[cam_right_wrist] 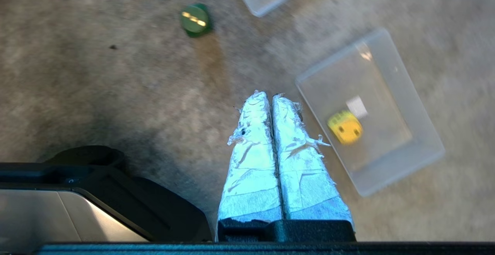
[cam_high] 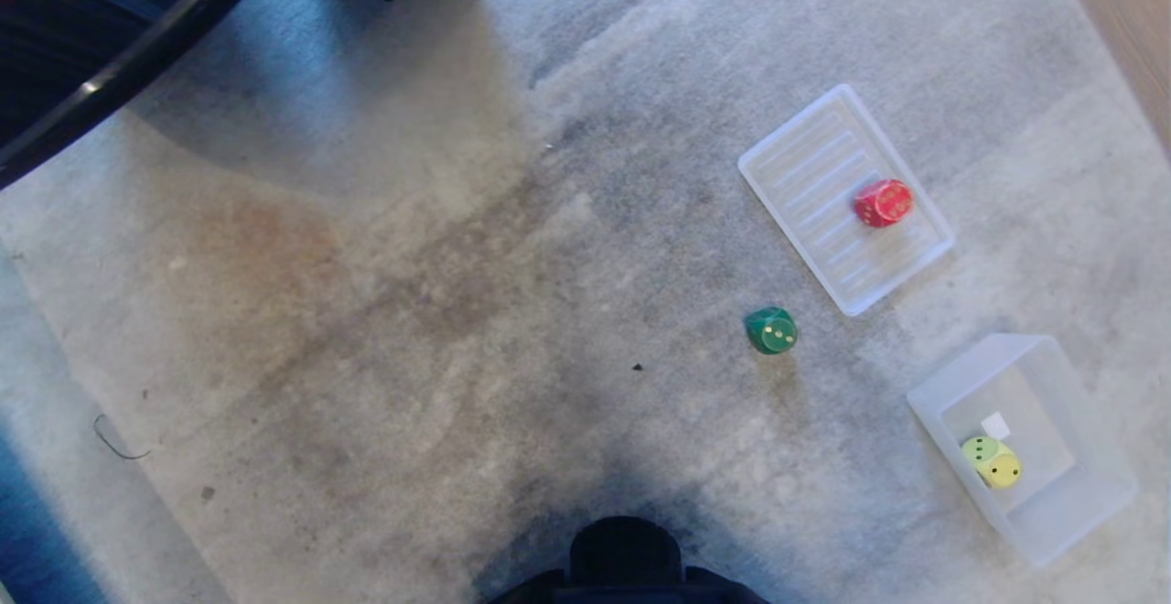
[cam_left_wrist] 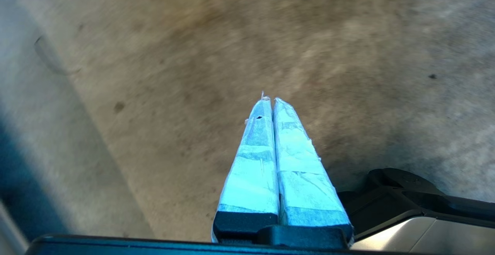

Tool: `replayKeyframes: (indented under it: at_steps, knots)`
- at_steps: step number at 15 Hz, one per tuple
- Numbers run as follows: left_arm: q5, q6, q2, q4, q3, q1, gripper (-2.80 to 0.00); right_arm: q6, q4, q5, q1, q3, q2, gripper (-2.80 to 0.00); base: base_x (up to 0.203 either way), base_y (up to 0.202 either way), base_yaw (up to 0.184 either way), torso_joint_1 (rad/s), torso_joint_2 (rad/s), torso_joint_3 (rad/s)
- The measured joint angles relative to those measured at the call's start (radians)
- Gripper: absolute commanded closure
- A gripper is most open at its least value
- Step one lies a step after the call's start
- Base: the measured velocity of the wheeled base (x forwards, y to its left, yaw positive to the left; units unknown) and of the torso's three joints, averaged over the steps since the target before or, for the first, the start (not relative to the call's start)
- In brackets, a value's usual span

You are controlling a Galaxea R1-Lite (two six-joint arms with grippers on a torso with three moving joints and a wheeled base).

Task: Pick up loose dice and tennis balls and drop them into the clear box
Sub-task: Pick up toys out of the box

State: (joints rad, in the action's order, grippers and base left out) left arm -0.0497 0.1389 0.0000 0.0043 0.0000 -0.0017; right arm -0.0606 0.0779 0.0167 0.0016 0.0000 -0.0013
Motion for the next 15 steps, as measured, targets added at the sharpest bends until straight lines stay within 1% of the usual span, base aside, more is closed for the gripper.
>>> replayKeyframes:
  at_steps: [3,5,13,15]
  knots:
    - [0.000,0.004,0.000,0.001,0.000,0.000,0.00,0.000,0.003,0.000,0.000,0.000,0.000,0.00,0.001,-0.007,0.157,0.003,0.00,0.003]
    - [0.000,0.004,0.000,0.001,0.000,0.000,0.00,0.001,0.004,0.000,-0.001,0.000,0.000,0.00,-0.001,0.000,0.080,-0.001,0.00,0.002]
    - [0.000,0.003,0.000,0.000,0.000,0.000,0.00,0.002,0.003,-0.001,0.000,0.000,0.000,0.00,0.000,0.000,0.000,0.000,0.00,0.000]
    - [0.000,0.004,0.000,0.000,0.000,0.000,0.00,-0.028,0.003,0.004,0.000,0.000,0.000,0.00,0.000,0.000,0.000,0.000,0.00,0.000]
